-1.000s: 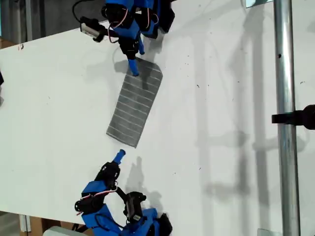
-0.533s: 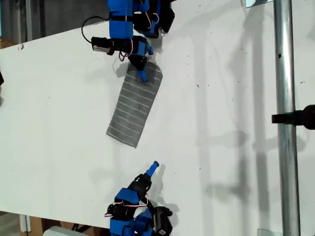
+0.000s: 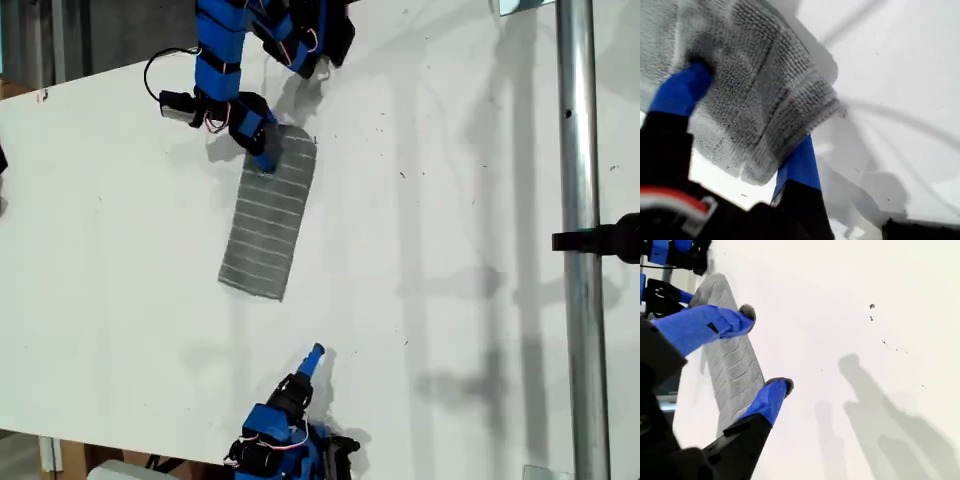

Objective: Grasp corners of a towel and fold twice.

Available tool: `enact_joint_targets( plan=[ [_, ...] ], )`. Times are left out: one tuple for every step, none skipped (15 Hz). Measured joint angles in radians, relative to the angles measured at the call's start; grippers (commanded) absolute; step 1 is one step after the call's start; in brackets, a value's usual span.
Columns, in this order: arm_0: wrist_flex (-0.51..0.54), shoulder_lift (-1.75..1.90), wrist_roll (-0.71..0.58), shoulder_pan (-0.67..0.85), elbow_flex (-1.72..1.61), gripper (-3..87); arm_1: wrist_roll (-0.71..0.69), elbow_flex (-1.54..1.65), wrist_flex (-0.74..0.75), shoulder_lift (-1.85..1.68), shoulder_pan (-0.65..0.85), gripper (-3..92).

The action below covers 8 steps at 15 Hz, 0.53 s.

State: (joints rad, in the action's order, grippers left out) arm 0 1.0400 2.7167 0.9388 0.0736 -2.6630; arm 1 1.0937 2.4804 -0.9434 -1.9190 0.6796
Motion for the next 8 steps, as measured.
enact_joint_targets(
  plan=[
    [0.000, 0.012, 0.008, -0.002, -0.020, 21.4, -0.014, -0.009, 0.011, -0.020, -0.003, -0.2],
    [0.000, 0.029, 0.015, 0.000, -0.043, 21.4, -0.015, -0.031, -0.057, -0.063, -0.014, -0.2],
    [0.000, 0.052, 0.021, -0.002, -0.064, 21.2, -0.014, -0.077, -0.173, -0.098, -0.049, -0.2],
    [0.002, 0.100, 0.023, -0.003, -0.094, 20.9, 0.005, -0.144, -0.354, -0.130, -0.114, -0.2],
    [0.034, 0.175, 0.029, -0.002, -0.121, 19.8, 0.026, -0.190, -0.515, -0.135, -0.190, -0.2],
    [0.067, 0.281, 0.025, -0.003, -0.158, 17.5, 0.037, -0.264, -0.638, -0.126, -0.253, -0.2],
    [0.100, 0.388, 0.017, -0.005, -0.195, 17.1, 0.037, -0.324, -0.607, -0.130, -0.299, -0.2],
    [0.121, 0.512, 0.012, -0.005, -0.229, 16.3, 0.037, -0.353, -0.468, -0.121, -0.348, -0.2]
  ],
)
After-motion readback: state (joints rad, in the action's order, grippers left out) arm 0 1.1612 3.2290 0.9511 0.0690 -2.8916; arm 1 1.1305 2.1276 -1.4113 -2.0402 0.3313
